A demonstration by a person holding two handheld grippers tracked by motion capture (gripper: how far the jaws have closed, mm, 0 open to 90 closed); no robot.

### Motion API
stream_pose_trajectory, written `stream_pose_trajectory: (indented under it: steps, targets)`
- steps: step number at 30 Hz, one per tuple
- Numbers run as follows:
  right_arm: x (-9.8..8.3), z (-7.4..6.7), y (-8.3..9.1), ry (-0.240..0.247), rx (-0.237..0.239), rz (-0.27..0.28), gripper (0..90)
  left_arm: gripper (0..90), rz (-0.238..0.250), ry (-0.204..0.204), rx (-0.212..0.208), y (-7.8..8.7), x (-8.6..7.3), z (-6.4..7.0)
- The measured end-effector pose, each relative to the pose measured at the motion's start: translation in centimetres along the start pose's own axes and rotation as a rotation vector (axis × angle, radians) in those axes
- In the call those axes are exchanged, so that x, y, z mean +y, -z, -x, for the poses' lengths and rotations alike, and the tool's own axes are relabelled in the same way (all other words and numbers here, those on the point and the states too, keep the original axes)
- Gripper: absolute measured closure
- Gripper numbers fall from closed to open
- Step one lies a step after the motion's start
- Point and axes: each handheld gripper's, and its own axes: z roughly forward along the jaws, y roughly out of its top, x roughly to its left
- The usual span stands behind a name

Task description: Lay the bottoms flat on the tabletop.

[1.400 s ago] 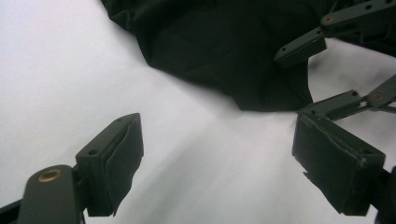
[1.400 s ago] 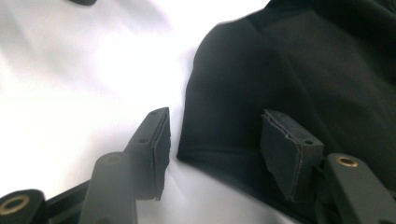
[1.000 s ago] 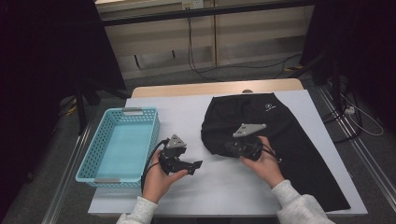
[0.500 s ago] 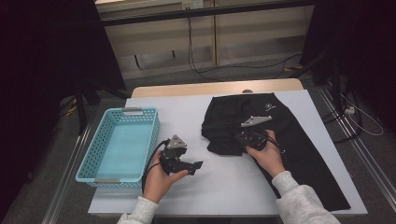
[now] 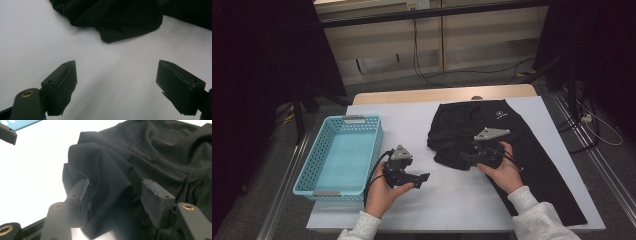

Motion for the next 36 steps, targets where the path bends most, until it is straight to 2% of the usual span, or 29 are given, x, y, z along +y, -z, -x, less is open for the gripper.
stream_pose_trajectory:
  steps: [4,9,11,15,16,18,20,24,25,28,29,32,33,35,36]
  targets:
    - [-0.3,-0.5,0.4,0.029,0.022,-0.003,38.6,17.0,0.012,-0.002,0.0,0.1,0.1,0.0]
    - [0.2,-1.3,1.2,0.075,0.01,0.037,40.3,17.1,0.008,-0.003,-0.001,0.3,0.0,-0.1]
    - [0.3,-1.7,1.5,0.082,0.028,0.054,43.5,17.1,0.011,0.002,-0.002,0.4,0.0,-0.1]
    - [0.0,-2.2,1.3,0.104,0.049,0.01,47.7,17.1,0.021,0.007,0.001,0.6,0.1,-0.2]
    - [-0.2,-2.2,1.0,0.106,0.047,-0.007,49.8,17.1,0.023,0.004,0.002,0.5,0.1,-0.2]
    - [-0.5,-1.9,0.7,0.109,0.037,-0.033,66.0,17.1,0.018,0.003,-0.002,0.4,0.0,-0.2]
    - [-0.4,-1.6,0.6,0.089,0.074,-0.032,73.7,17.2,0.018,0.008,-0.003,0.2,-0.2,-0.2]
    - [-0.3,-1.6,0.3,0.085,0.094,-0.045,82.4,17.3,0.009,0.017,-0.007,0.1,-0.5,-0.4]
    - [-0.3,-1.5,0.1,0.081,0.112,-0.052,85.6,17.3,0.008,0.017,-0.01,0.1,-0.5,-0.4]
    - [-0.2,-1.4,-0.4,0.07,0.115,-0.06,88.2,17.4,0.017,0.025,-0.011,-0.3,-0.5,-0.4]
    - [-0.2,-1.4,-0.5,0.062,0.113,-0.06,89.2,17.4,0.012,0.024,-0.023,-0.4,-0.5,-0.4]
    - [0.4,-1.0,-0.1,0.028,0.105,-0.006,89.7,17.6,0.021,0.006,-0.036,-0.7,-0.2,0.0]
    - [0.8,-0.8,0.2,0.008,0.091,0.021,89.8,17.6,0.025,0.005,-0.038,-0.8,-0.2,0.2]
    - [1.4,-0.4,0.7,0.008,0.05,0.057,89.8,18.2,0.034,-0.01,-0.041,-0.8,-0.2,0.3]
    - [1.5,-0.2,0.9,-0.019,0.046,0.082,89.9,18.6,0.034,-0.007,-0.04,-0.8,-0.1,0.3]
